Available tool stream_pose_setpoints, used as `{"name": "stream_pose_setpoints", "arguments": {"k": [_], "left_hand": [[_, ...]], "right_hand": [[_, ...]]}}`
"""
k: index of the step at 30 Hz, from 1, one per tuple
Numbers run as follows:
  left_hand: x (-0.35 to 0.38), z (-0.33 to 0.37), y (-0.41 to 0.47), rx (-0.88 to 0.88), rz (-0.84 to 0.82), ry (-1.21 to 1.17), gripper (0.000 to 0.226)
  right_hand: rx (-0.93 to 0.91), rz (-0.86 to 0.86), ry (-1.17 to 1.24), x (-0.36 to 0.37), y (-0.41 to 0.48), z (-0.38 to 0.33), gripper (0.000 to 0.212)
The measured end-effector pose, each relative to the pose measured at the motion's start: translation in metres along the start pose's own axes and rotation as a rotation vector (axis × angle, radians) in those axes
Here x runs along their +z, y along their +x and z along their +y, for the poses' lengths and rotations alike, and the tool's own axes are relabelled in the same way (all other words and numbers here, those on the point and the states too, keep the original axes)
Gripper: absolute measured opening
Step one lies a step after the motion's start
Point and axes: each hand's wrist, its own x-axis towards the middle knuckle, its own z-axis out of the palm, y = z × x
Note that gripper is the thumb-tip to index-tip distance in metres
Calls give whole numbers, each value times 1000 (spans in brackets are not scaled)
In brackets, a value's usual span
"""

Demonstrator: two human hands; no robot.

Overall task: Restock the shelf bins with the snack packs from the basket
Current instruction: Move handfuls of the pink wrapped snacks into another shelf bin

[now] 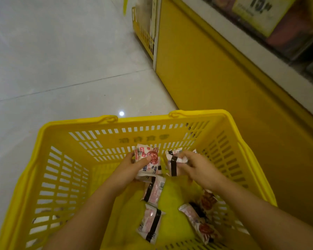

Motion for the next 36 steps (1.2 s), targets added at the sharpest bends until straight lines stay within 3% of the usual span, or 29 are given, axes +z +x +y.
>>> {"name": "stream_pose_setpoints", "arguments": {"k": [8, 10, 12, 15, 19, 25, 30, 36], "left_hand": [[23, 67, -64, 164, -24, -166, 34], [28, 86, -85, 220, -44, -205, 27], [33, 106, -109, 276, -71, -217, 33], [42, 137, -148, 385, -93, -206, 53], [61, 175, -204, 506, -225, -137, 64], [98, 229, -289, 651, -444, 116, 63], [150, 270, -361, 818, -527, 201, 57], [211, 311, -434, 987, -624, 182, 62]], "right_hand": [[-87, 257, 355, -55, -78, -73, 6], [-119, 375, 363, -67, -102, -91, 17], [-146, 500, 389, -82, -126, -109, 30], [-200, 643, 392, -106, -166, -135, 32], [-335, 581, 467, -144, -231, -163, 44], [-460, 308, 145, -205, -341, -186, 12], [-479, 543, -16, -234, -417, -198, 9], [-568, 757, 77, -273, -517, -187, 9]]}}
